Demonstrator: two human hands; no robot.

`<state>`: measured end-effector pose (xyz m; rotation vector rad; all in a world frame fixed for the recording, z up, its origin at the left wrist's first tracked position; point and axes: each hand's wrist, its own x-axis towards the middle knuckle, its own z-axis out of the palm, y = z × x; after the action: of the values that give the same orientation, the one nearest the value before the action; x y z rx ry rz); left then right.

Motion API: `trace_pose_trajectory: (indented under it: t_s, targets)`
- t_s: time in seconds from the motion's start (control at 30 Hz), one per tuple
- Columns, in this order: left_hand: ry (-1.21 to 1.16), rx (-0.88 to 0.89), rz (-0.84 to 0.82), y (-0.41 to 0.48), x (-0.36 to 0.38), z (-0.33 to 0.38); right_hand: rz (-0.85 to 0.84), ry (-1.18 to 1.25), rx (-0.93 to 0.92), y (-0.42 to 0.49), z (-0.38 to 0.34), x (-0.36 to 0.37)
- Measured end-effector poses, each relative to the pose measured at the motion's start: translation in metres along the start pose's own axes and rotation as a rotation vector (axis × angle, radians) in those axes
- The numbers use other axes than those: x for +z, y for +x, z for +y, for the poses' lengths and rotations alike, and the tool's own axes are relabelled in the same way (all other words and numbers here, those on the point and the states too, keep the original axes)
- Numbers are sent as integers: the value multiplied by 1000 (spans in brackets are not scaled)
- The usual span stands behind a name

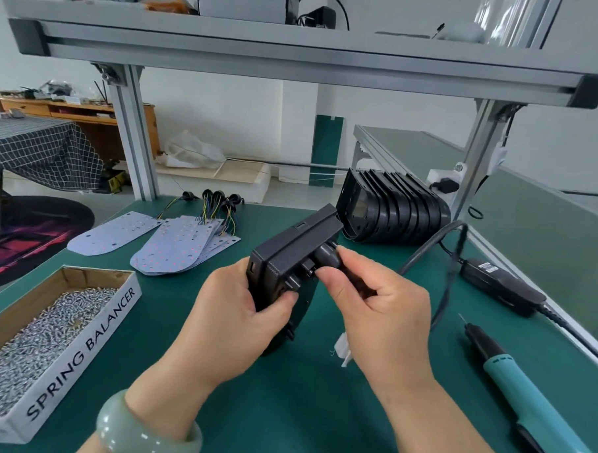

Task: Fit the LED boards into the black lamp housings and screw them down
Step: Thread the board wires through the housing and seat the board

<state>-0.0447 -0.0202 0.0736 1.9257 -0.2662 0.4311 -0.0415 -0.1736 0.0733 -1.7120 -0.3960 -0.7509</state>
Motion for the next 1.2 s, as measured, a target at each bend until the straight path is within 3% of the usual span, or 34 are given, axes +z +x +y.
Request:
trace_pose_trajectory:
  t_s: [0.27, 0.43, 0.63, 0.83, 0.97, 1.07, 1.13, 1.2]
  targets:
    - [34, 26, 20, -2, 0, -3, -89, -116, -73, -3, 6, -4]
    - [79, 59, 90, -4, 8, -8, -144, -26, 247, 3, 13, -10]
    - [186, 153, -34, -4, 1, -9, -314, -453, -83, 6, 9, -12]
    - [222, 222, -79, -9, -4, -2, -313, -520, -203, 8, 7, -15]
    - [316, 311, -125, -11, 1, 8, -289, -354, 17, 4, 19, -10]
    - [165, 235, -229, -7, 3, 6, -223, -133, 223, 7, 27, -10]
    - [-13, 166, -179, 1, 0, -3, -211, -10, 333, 8, 32, -13]
    - [11, 60, -66, 12, -5, -15, -251, 65, 365, 8, 36, -16]
